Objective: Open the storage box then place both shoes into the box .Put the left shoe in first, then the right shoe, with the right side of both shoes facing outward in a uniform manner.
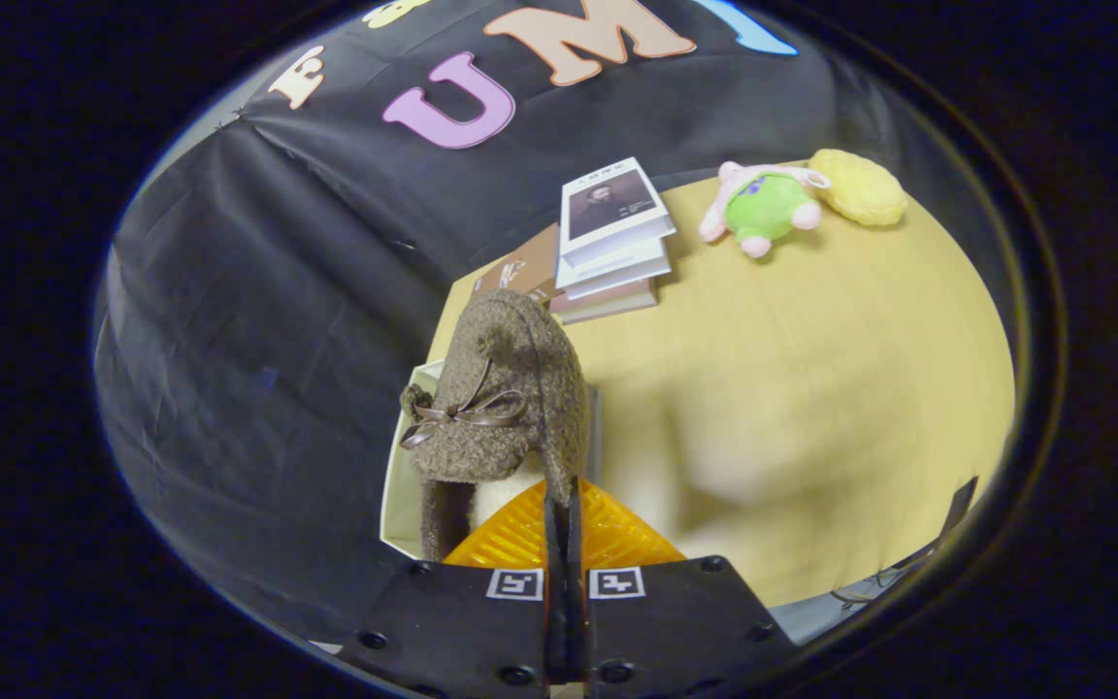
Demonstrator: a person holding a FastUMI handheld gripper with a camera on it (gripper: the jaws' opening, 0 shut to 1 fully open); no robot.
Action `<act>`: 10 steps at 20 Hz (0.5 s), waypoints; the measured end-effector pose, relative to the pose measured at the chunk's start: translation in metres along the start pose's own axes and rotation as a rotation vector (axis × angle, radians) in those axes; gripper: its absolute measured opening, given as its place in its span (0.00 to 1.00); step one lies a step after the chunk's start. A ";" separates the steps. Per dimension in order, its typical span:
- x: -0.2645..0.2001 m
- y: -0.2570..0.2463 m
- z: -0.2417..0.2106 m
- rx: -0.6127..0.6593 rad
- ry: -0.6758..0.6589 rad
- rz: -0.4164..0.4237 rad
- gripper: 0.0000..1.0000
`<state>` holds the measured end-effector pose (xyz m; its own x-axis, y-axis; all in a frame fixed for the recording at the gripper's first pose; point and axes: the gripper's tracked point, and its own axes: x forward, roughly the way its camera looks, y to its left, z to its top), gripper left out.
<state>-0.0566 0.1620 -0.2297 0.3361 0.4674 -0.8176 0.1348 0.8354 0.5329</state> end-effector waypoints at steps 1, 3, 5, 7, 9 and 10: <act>0.003 0.010 -0.001 -0.001 0.005 0.012 0.04; 0.012 0.029 -0.001 -0.004 0.013 0.031 0.04; 0.021 0.043 -0.005 -0.002 0.019 0.036 0.03; 0.031 0.052 -0.013 0.005 0.028 0.034 0.03; 0.041 0.059 -0.021 0.008 0.042 0.027 0.03; 0.047 0.060 -0.024 0.009 0.045 0.021 0.03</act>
<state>-0.0550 0.2413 -0.2414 0.2967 0.4972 -0.8153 0.1365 0.8229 0.5515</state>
